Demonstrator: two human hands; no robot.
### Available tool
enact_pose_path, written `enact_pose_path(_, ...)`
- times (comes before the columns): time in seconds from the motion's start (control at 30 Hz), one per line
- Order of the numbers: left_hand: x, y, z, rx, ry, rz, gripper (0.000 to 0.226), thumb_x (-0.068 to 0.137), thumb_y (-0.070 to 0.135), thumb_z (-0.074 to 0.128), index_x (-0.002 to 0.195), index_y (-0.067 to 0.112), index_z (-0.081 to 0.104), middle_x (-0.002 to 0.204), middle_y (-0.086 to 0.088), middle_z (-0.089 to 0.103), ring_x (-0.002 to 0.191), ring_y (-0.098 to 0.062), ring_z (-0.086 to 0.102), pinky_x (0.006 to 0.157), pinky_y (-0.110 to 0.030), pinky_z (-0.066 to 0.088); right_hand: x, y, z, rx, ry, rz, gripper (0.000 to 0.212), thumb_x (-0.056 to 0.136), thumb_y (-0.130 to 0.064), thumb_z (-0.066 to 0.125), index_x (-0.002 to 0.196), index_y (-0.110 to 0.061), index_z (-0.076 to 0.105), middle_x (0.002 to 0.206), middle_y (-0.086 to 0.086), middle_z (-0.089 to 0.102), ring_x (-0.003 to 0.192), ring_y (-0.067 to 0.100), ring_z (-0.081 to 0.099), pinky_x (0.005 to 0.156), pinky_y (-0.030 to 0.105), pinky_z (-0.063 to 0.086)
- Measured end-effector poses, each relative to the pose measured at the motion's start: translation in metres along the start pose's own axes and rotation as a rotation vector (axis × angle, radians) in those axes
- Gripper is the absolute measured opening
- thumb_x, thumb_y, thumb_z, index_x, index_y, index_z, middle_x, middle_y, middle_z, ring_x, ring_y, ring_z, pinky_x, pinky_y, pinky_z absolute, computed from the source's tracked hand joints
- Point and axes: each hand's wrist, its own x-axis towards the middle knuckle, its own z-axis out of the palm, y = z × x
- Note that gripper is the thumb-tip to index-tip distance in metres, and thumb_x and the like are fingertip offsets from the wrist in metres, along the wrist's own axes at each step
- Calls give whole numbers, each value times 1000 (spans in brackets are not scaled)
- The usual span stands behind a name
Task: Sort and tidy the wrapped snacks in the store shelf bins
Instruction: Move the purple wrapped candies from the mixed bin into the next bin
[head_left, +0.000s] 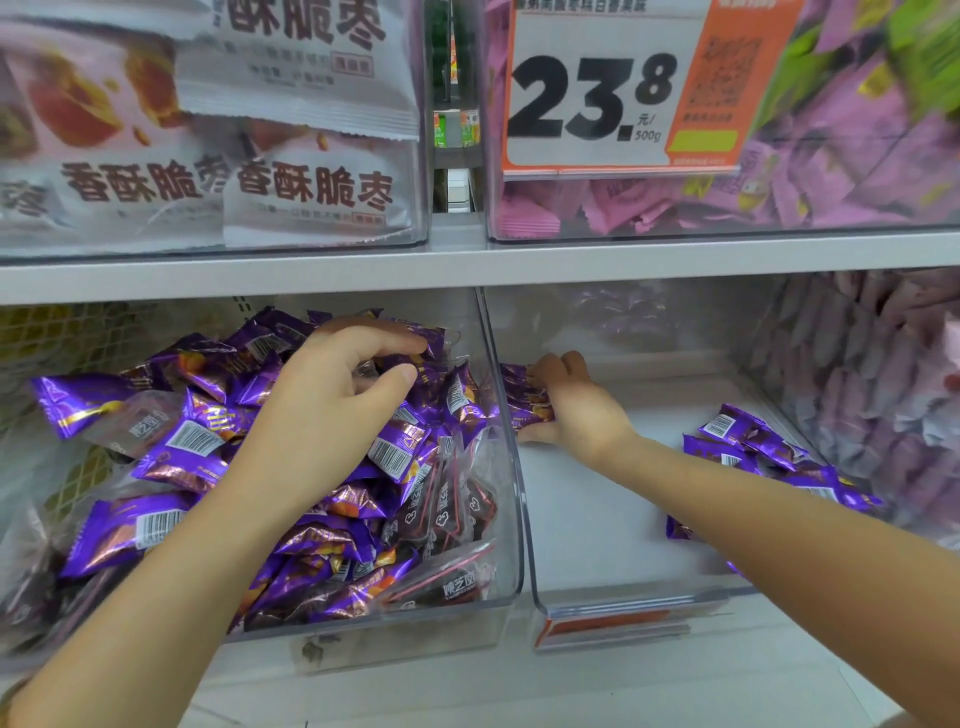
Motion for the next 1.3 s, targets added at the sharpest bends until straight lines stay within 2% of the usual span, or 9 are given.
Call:
enact_pose_path(0.13, 1, -1, -2, 5, 22, 8, 24, 88, 14, 57, 102, 31, 67, 115, 9, 60, 83, 2, 60, 70, 6, 35, 1, 7, -2, 125, -8, 5, 51, 69, -27, 81, 98, -11, 42, 108, 9, 37, 85, 34, 56, 77, 38, 50)
enact_pose_path(0.33, 1, 0, -1, 3, 5, 3, 25, 88, 15, 57, 101, 34, 66, 117, 9, 59, 83, -1, 63, 77, -4, 41, 1, 10, -1, 213, 58, 3, 67, 64, -27, 84, 109, -2, 42, 108, 12, 39, 88, 31, 52, 75, 35, 47)
enact_pose_path(0.6, 1, 1, -2, 16, 7, 4, 24, 89, 15, 56, 102, 33, 66, 115, 15, 60, 83, -2, 63, 73, 0, 38, 0, 5, -2, 209, 21, 37, 68, 68, -26, 83, 113, -3, 37, 115, 15, 38, 91, 34, 55, 80, 39, 50)
enact_pose_path(0.87, 7, -9, -10, 194, -72, 74, 26, 86, 16, 60, 107, 32, 65, 111, 7, 60, 86, -8, 59, 82, -15, 41, -9, 1, -18, 99, 5, 67, 64, 72, -35, 77, 111, -2, 39, 115, 16, 41, 82, 34, 54, 70, 38, 48)
enact_pose_path(0.97, 9, -16, -18, 399, -314, 180, 46, 76, 45, 59, 118, 27, 62, 118, 11, 57, 103, -1, 48, 86, -2, 30, -31, -21, -44, -3, 213, -85, 31, 84, -35, 62, 101, -12, 49, 106, 6, 48, 81, 32, 55, 61, 34, 43)
enact_pose_path(1.07, 5, -20, -15, 606, -472, 218, 62, 74, 52, 60, 132, 31, 50, 131, 16, 46, 121, -9, 34, 102, -17, 26, -57, -58, -73, -10, 428, -480, 21, 86, -34, 48, 93, -16, 58, 89, 2, 57, 81, 30, 55, 68, 39, 44)
enact_pose_path(1.17, 2, -16, -10, 682, -483, 215, 59, 80, 40, 65, 135, 34, 43, 132, 16, 38, 118, -12, 27, 102, -25, 27, -53, -93, -79, -306, 424, -684, 22, 82, -32, 49, 85, -17, 65, 79, 2, 63, 75, 27, 58, 64, 34, 46)
enact_pose_path(1.23, 2, -16, -11, 690, -494, 199, 62, 76, 43, 68, 133, 35, 46, 129, 13, 35, 115, -12, 26, 101, -24, 28, -39, -116, -74, -473, 326, -611, 13, 71, -31, 68, 74, -19, 65, 69, 2, 64, 73, 26, 61, 65, 32, 48)
enact_pose_path(1.3, -2, -16, -13, 676, -463, 183, 65, 68, 50, 73, 127, 34, 51, 118, 9, 32, 112, -13, 28, 101, -28, 32, -27, -135, -70, -637, 61, -449, 13, 78, -24, 67, 90, -19, 65, 92, 6, 68, 102, 27, 56, 89, 39, 42)
